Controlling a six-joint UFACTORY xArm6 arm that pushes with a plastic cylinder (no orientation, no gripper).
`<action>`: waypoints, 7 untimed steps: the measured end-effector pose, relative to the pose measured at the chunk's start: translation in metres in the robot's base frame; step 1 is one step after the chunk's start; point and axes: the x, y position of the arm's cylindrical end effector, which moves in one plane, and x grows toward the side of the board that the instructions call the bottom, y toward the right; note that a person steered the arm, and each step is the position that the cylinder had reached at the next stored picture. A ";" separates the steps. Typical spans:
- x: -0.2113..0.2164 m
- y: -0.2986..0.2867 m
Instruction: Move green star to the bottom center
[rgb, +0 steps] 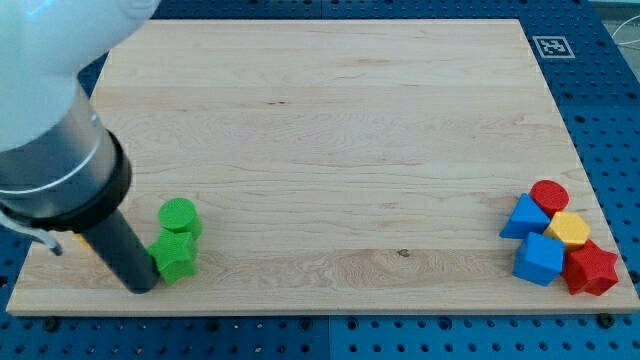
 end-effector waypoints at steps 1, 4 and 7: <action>0.000 0.021; -0.008 -0.023; -0.030 -0.007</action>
